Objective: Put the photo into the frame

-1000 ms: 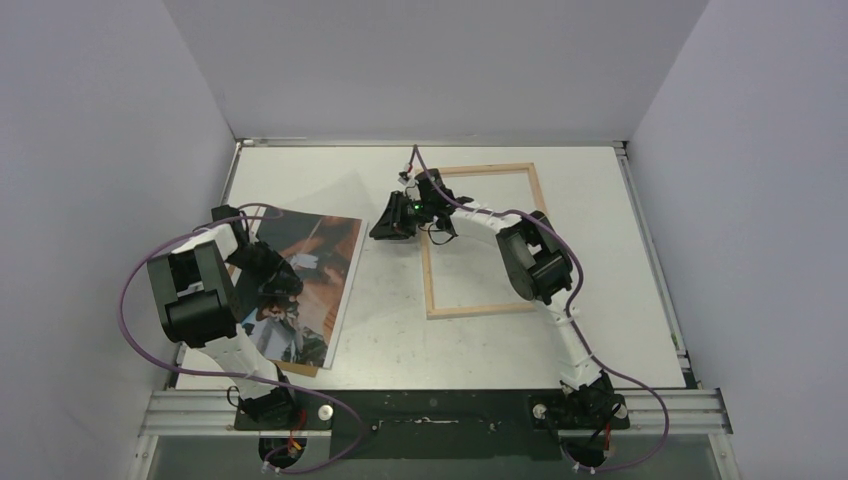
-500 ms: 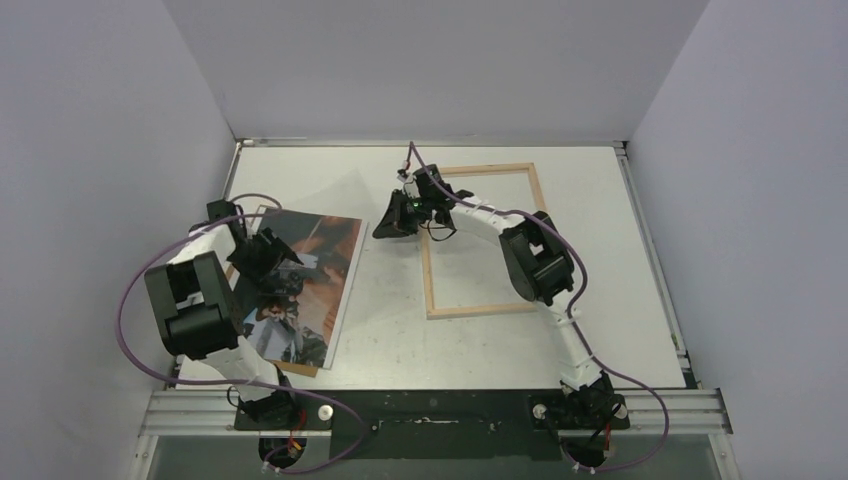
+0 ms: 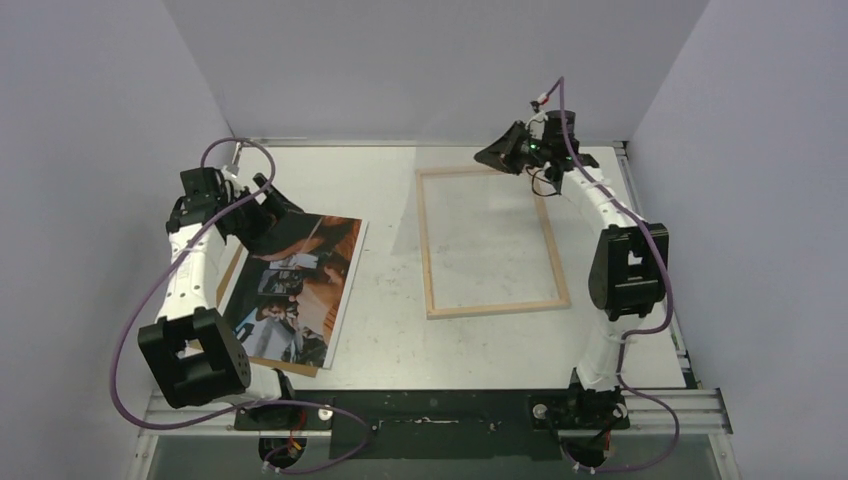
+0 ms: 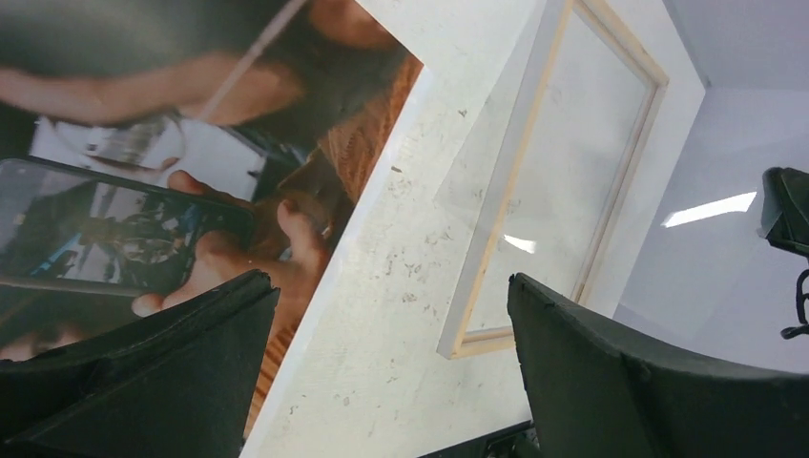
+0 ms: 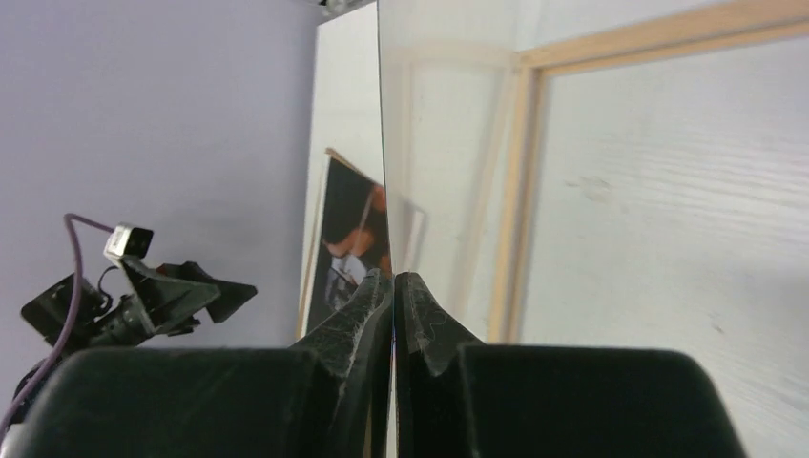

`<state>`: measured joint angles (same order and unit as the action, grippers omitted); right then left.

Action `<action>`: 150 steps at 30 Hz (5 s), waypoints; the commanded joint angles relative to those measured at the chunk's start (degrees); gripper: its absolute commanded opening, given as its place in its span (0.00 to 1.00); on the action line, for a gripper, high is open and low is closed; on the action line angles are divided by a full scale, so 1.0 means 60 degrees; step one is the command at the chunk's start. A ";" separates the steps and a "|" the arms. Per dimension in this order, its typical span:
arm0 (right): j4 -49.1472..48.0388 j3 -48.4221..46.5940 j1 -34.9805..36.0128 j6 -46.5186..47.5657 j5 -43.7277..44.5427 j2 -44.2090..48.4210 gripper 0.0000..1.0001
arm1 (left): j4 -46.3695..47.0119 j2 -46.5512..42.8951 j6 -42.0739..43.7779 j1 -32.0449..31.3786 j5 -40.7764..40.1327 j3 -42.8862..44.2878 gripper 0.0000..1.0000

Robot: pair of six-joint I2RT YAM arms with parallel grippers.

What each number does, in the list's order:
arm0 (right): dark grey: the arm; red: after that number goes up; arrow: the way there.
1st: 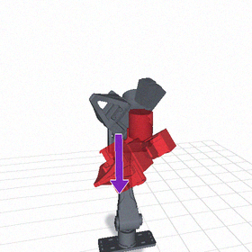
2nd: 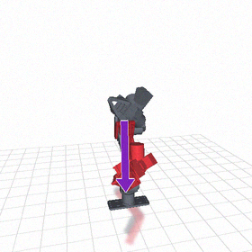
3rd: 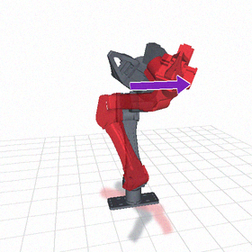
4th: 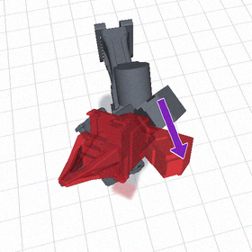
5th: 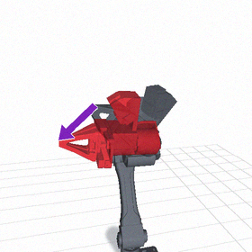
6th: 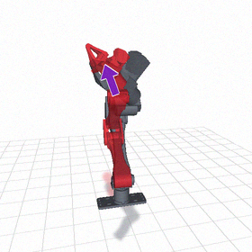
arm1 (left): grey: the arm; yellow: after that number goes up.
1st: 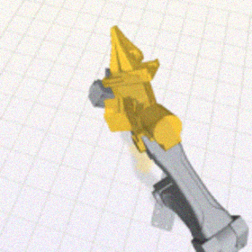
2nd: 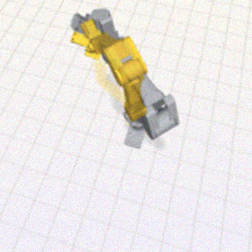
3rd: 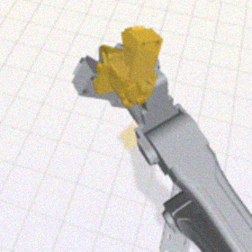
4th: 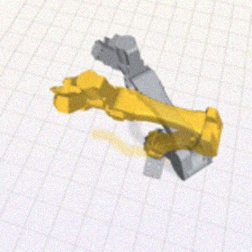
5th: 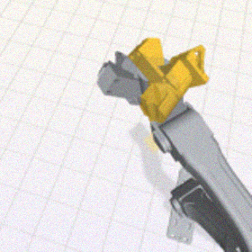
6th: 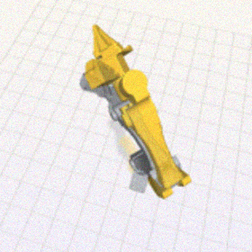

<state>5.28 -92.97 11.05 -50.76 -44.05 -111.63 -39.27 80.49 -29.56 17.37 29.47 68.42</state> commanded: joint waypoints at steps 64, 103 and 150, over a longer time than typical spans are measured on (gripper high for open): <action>0.3687 0.2798 -0.2636 0.5204 0.0596 0.1000 0.00 | 0.0509 0.9067 0.0255 -0.5335 -0.0748 0.7197 0.74; 0.0769 0.3558 -0.1581 0.0627 0.0858 0.3404 0.00 | -0.0657 0.8878 0.0982 -0.5287 -0.2144 0.5825 0.01; -0.2812 0.1066 0.0983 -0.1875 -0.1078 0.1656 0.00 | 0.0499 0.7443 -0.0955 -0.2351 -0.1673 0.5347 0.49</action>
<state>-17.54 -83.79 16.78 -68.51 -51.05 -102.06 -35.57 127.35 -35.70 3.44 20.47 100.73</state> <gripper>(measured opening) 0.031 0.497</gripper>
